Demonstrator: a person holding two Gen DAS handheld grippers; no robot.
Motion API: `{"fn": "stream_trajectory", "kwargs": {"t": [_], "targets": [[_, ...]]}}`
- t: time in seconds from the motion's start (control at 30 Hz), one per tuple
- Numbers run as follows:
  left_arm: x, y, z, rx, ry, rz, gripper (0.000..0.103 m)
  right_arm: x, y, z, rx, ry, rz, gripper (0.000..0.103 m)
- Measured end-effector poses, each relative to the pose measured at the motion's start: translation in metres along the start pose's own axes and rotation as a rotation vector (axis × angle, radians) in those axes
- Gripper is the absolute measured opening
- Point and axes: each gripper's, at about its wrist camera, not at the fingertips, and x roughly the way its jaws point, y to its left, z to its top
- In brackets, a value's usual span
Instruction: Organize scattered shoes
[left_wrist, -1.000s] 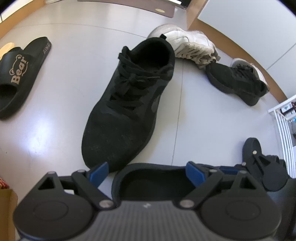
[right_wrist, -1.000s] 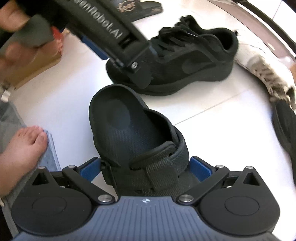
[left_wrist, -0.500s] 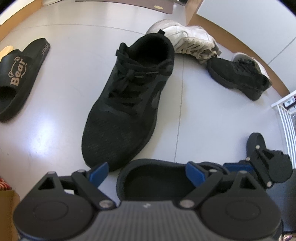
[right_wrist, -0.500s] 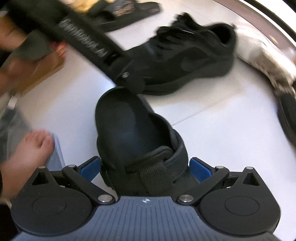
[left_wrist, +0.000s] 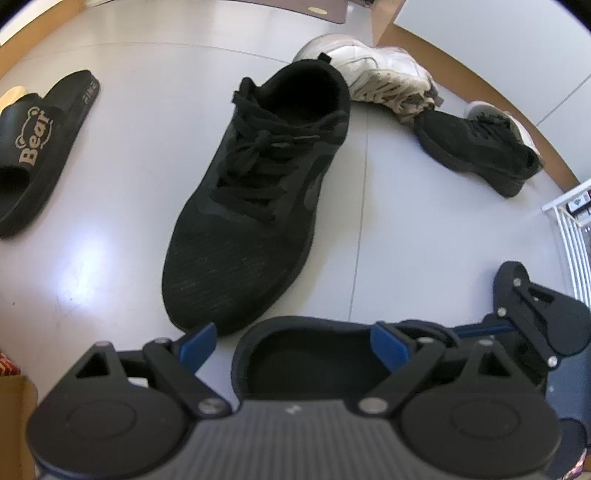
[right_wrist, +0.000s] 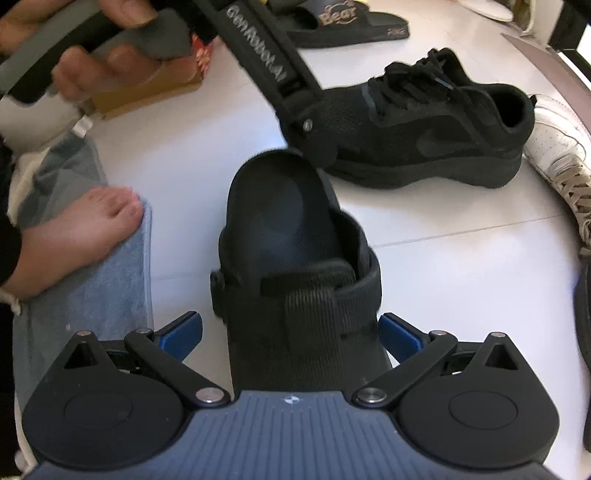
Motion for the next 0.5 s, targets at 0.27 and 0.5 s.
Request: {"fn": "stream_trajectory", "kwargs": {"t": [0.27, 0.5], "targets": [[-0.001, -0.002, -0.001, 0.001, -0.002, -0.016, 0.092, 0.021, 0.000, 0.005, 0.041, 0.056, -0.056, 0.101], [-0.001, 0.003, -0.002, -0.007, -0.004, -0.014, 0.092, 0.022, 0.004, 0.004, 0.251, 0.088, -0.091, 0.100]]}}
